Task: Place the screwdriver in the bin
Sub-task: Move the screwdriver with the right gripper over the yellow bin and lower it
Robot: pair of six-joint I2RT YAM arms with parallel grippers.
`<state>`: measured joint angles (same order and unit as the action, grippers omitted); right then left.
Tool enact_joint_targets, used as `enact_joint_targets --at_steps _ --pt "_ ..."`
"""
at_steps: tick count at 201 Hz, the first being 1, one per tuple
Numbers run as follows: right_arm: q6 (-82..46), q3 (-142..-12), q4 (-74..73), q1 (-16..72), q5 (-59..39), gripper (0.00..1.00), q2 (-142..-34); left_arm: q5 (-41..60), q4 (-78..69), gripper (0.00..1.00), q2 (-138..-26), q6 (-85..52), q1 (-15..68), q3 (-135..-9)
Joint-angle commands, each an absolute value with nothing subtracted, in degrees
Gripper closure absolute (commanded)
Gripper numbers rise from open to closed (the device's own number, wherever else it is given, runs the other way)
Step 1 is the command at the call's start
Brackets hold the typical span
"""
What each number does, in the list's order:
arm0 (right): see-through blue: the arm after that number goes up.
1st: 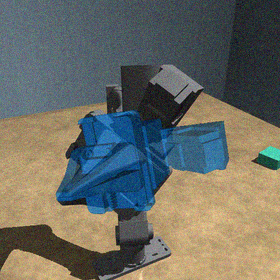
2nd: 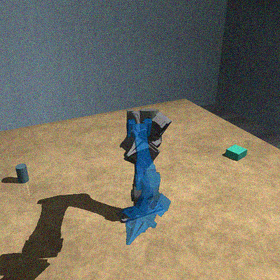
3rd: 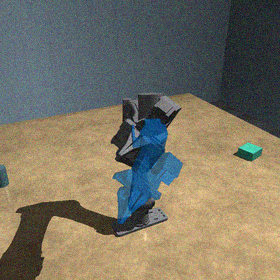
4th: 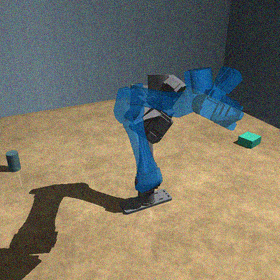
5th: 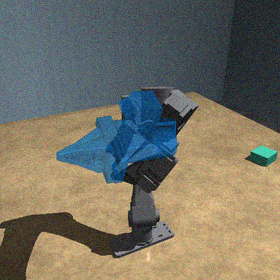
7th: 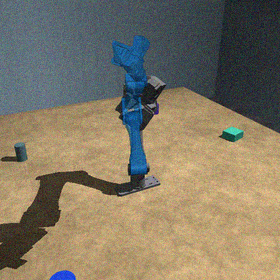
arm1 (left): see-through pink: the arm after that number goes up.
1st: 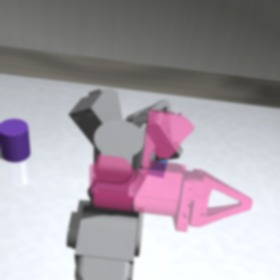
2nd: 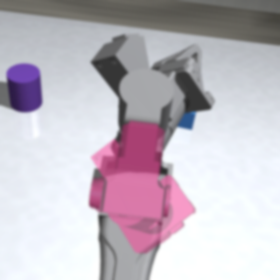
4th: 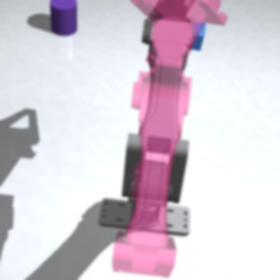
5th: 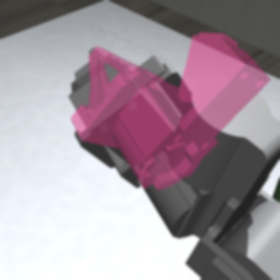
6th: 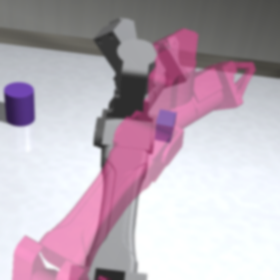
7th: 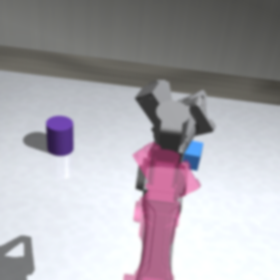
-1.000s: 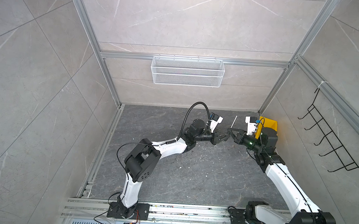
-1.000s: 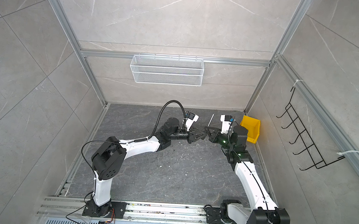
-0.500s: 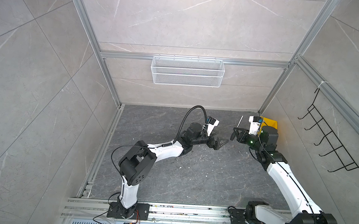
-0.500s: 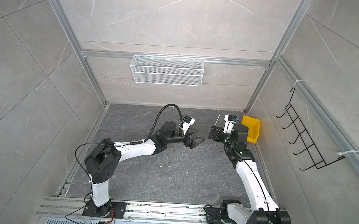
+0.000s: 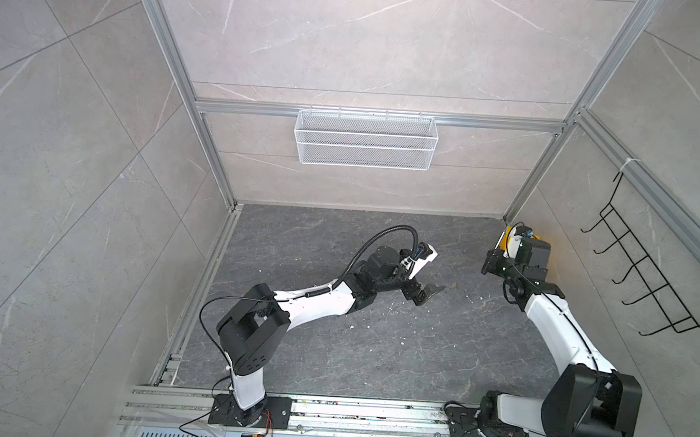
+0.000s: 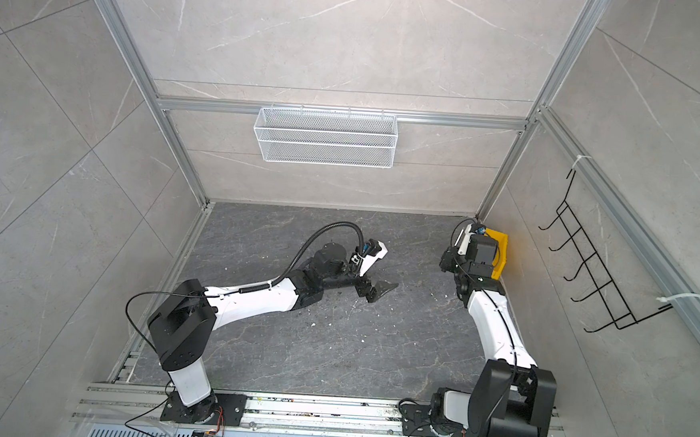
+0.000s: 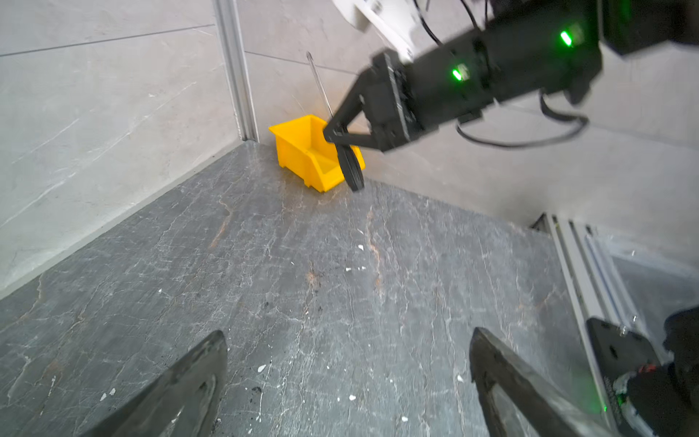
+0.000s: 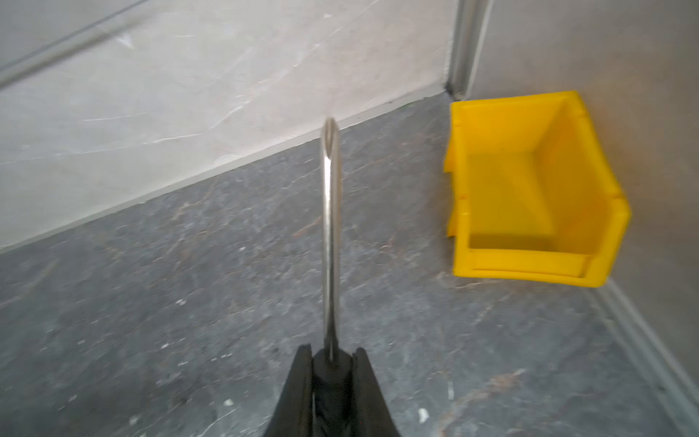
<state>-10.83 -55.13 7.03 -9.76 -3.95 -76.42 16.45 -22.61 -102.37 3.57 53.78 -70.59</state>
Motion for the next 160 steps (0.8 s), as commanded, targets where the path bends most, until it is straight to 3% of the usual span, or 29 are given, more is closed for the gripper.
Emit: enact_joint_targets --at_steps 1,49,102,160 --pt "-5.6 -59.1 8.3 -10.9 2.6 1.0 -79.4 15.1 -22.4 0.0 -100.7 8.9 55.0 -72.7" --pt "-1.5 -63.8 7.3 -15.5 5.7 1.0 -87.6 14.3 -21.6 0.0 -100.7 9.8 56.5 -73.4" --pt "-1.6 -70.5 4.3 -22.6 1.9 1.0 -98.9 12.6 -21.4 0.0 -99.7 9.9 56.9 -72.2" --pt "-1.2 -77.1 -0.6 -23.6 -1.5 1.0 -108.2 11.6 -20.6 0.0 -98.4 10.5 57.2 -71.3"
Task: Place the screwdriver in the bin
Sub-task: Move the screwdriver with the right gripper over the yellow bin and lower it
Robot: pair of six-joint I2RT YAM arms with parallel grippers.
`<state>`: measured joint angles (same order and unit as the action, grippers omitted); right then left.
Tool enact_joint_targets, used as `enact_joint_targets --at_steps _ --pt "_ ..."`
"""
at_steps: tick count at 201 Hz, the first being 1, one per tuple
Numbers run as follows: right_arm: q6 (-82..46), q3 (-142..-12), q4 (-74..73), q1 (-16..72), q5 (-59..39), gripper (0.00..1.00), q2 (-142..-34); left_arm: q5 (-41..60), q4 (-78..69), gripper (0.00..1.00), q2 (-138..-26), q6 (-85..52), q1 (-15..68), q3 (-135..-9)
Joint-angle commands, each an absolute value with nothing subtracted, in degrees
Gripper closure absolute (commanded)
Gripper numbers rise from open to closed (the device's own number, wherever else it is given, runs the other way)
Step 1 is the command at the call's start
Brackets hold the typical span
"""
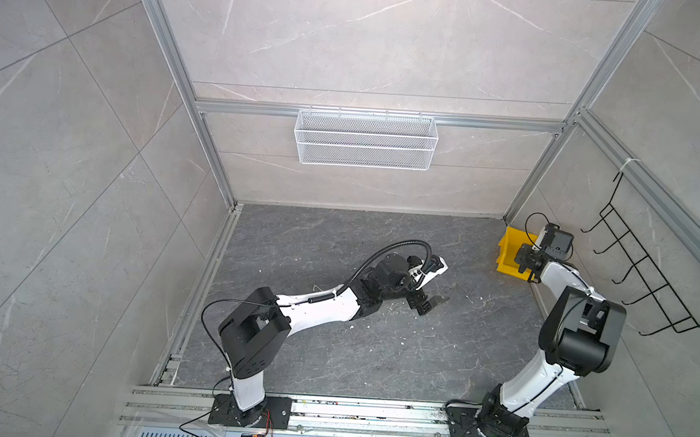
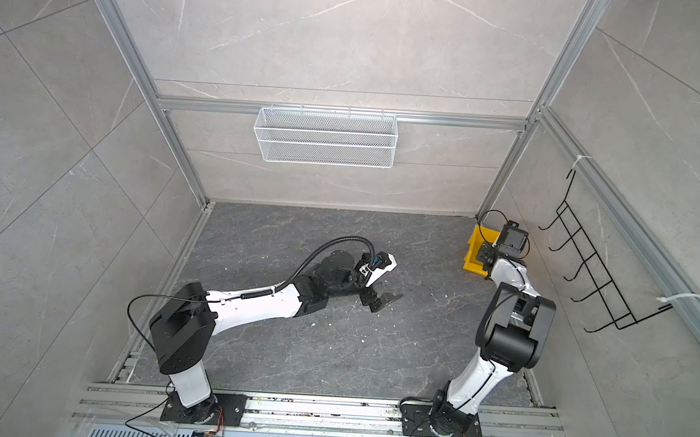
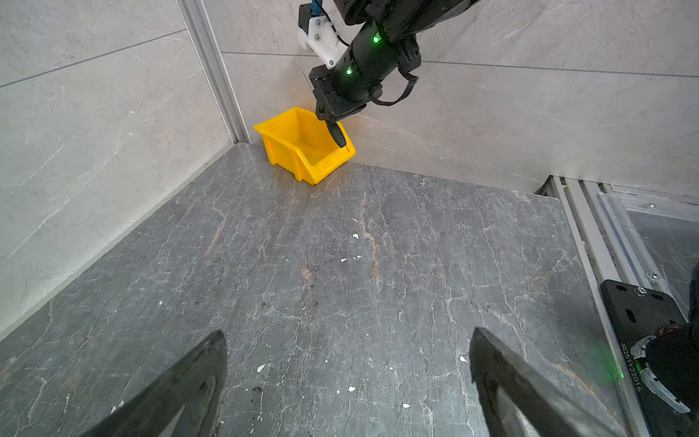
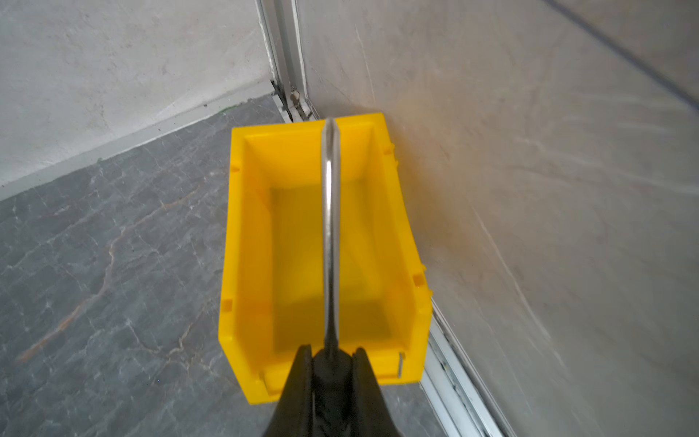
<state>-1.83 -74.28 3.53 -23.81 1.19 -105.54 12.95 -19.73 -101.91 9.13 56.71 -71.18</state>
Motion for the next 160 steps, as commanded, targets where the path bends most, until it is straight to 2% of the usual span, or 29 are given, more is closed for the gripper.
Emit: enact_joint_targets --at_steps 1,128,142,160 --pt "-1.2 -77.2 -0.6 -23.6 -1.5 1.0 -108.3 11.6 -20.6 0.0 -98.4 10.5 57.2 -71.3" --pt "2.7 -91.8 5.1 -23.7 -3.9 1.0 -123.5 9.6 -19.5 0.0 -97.6 11.4 57.7 -70.6" --pt "2.9 -92.7 6.2 -23.7 -3.8 0.96 -124.1 10.0 -19.4 0.0 -97.7 11.6 57.7 -70.7" --pt "3.0 -92.9 6.4 -23.7 -3.9 0.82 -124.6 10.9 -19.4 0.0 -97.9 12.0 57.7 -70.8"
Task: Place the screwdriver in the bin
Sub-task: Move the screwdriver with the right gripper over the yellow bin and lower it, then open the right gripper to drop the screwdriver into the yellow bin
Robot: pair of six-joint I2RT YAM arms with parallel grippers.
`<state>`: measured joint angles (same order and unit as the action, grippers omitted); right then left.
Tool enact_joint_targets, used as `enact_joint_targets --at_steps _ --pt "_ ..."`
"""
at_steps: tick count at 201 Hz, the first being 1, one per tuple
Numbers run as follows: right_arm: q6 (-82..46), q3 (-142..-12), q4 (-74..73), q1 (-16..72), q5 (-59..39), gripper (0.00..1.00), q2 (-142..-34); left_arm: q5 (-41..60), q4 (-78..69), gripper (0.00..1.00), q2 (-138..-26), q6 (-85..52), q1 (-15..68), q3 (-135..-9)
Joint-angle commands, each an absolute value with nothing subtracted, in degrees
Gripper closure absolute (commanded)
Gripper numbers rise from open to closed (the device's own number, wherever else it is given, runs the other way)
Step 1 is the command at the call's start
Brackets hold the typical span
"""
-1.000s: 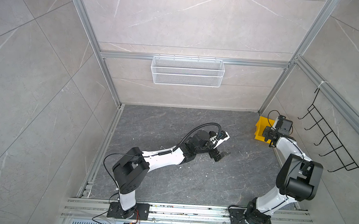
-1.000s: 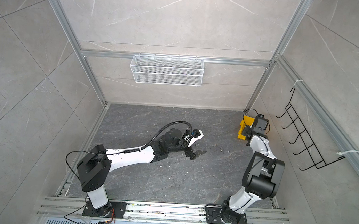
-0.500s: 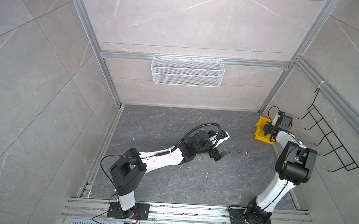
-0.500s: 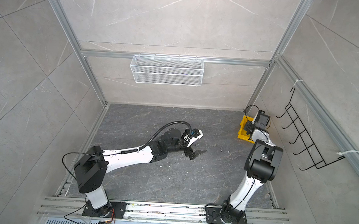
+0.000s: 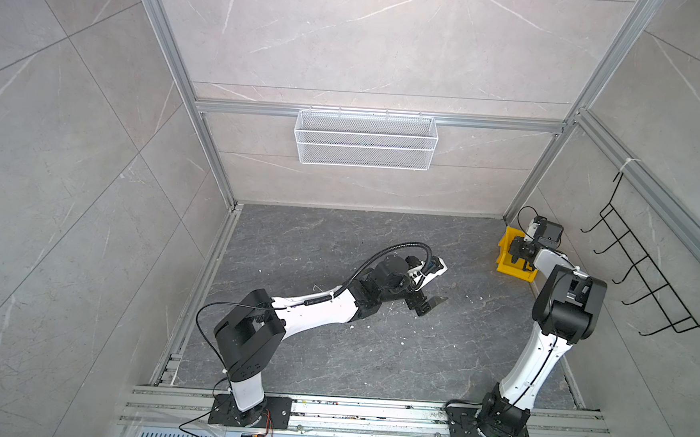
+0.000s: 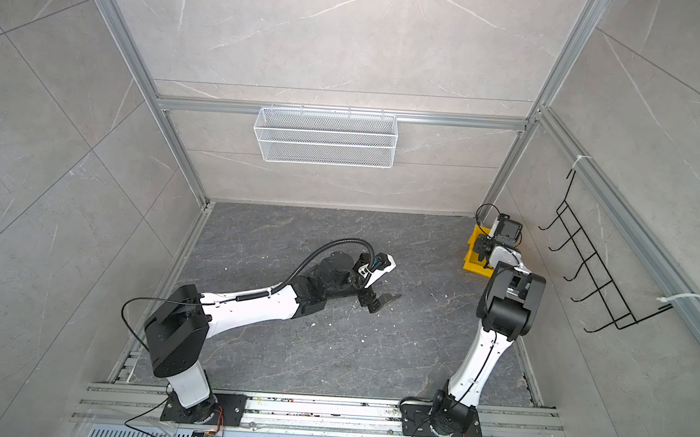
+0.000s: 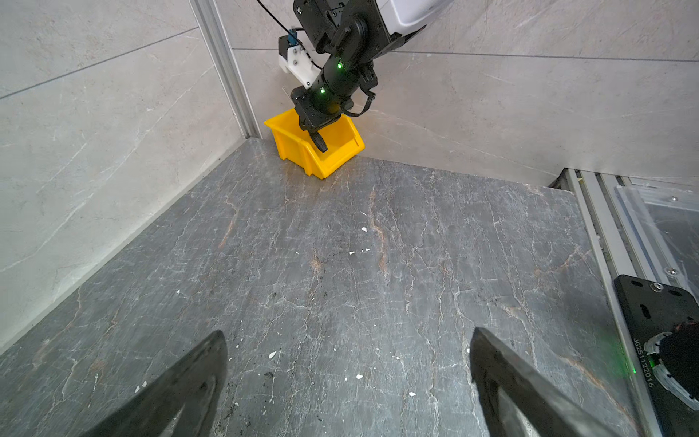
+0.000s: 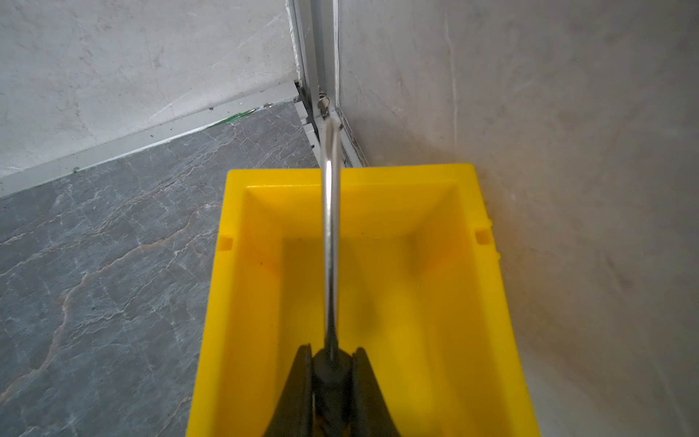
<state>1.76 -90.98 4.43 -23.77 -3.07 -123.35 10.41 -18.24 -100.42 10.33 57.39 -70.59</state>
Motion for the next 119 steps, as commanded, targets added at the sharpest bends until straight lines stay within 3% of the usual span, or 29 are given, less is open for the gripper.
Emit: enact_joint_targets --at_steps 1,32,70,119 --pt "3.0 -92.9 6.4 -23.7 -3.9 0.82 -124.6 11.0 -19.3 0.0 -97.9 12.0 57.7 -70.8" --pt "3.0 -92.8 6.6 -23.7 -3.9 0.6 -124.1 10.7 -19.5 0.0 -97.9 11.3 57.7 -71.1" --pt "3.2 -91.4 6.5 -23.7 -4.4 0.47 -120.8 9.6 -22.1 0.0 -97.8 10.6 57.7 -69.8" --pt "-0.9 -79.6 -0.1 -23.6 -5.9 0.26 -108.1 8.9 -25.4 0.0 -97.8 9.9 57.6 -68.2"
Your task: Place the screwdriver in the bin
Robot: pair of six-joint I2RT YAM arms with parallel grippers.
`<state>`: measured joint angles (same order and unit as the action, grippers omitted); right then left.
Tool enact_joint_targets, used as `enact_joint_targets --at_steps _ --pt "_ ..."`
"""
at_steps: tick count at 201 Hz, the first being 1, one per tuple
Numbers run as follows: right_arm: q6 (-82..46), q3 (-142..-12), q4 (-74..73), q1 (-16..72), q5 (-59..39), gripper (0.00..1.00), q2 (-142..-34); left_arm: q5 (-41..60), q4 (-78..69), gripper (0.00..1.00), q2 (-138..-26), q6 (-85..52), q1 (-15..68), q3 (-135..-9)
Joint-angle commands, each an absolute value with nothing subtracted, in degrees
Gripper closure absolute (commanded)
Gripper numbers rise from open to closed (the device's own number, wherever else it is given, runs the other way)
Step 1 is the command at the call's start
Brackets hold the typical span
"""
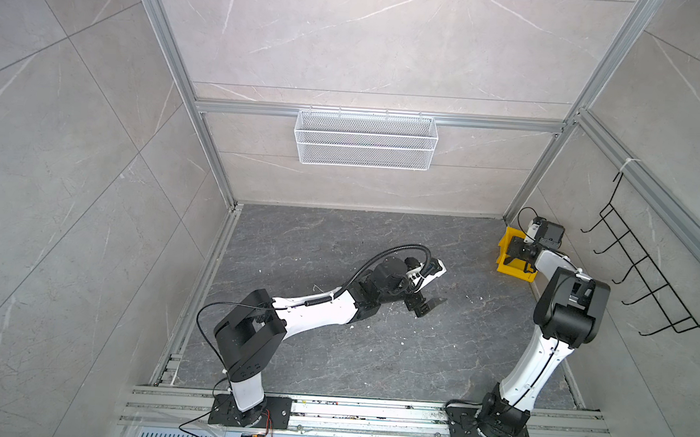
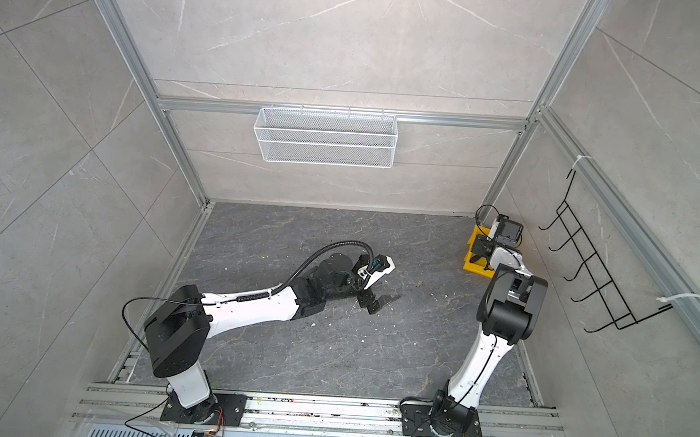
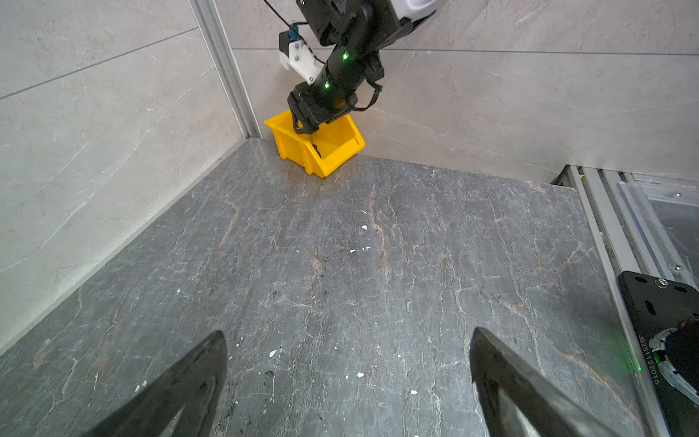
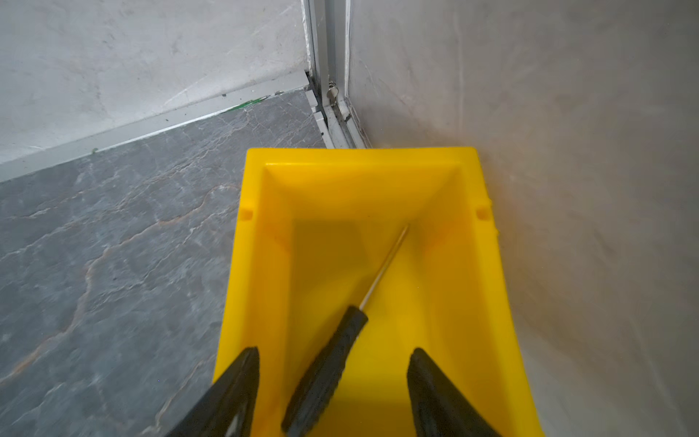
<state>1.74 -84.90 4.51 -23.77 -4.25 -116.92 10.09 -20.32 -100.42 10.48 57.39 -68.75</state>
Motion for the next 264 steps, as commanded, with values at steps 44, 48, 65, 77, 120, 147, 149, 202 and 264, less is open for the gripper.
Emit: enact_joint_targets --at_steps 44,48,65,77,120,147,149,202,264 --pt "-3.7 -63.0 -8.6 -22.4 -11.5 0.11 -95.3 8.7 -29.8 0.0 -97.0 7.9 56.7 -65.1" --pt "-3.8 -61.5 -9.2 -22.2 -11.6 0.1 -94.0 8.9 -30.0 0.0 -96.8 7.8 56.5 -64.8" --pt "-5.6 -54.0 -12.6 -21.5 -13.1 0.08 -88.8 9.1 -31.1 0.0 -95.8 6.6 55.1 -62.9" --pt "-6.5 -49.7 -14.6 -20.9 -14.4 0.06 -85.6 9.6 -32.3 0.0 -94.8 5.3 53.7 -61.1" --pt "-7.7 -36.5 -19.1 -16.0 -13.1 0.01 -76.2 8.7 -35.0 0.0 -89.2 3.1 46.3 -52.1" --pt "-7.1 -29.8 -24.4 -11.3 -10.1 0.01 -74.1 7.8 -33.1 0.0 -82.6 3.1 39.6 -44.8" --pt "-7.0 -29.5 -24.9 -10.9 -9.8 0.01 -74.0 7.6 -32.8 0.0 -82.0 3.2 39.1 -44.1" --pt "-6.0 -21.2 -37.4 -2.1 -3.5 0.01 -75.1 -2.3 -24.3 0.0 -64.4 6.1 25.4 -29.6" --pt "-1.8 -20.6 -45.0 1.7 -1.3 0.01 -80.4 -16.2 -26.6 0.01 -54.6 9.2 13.4 -17.0"
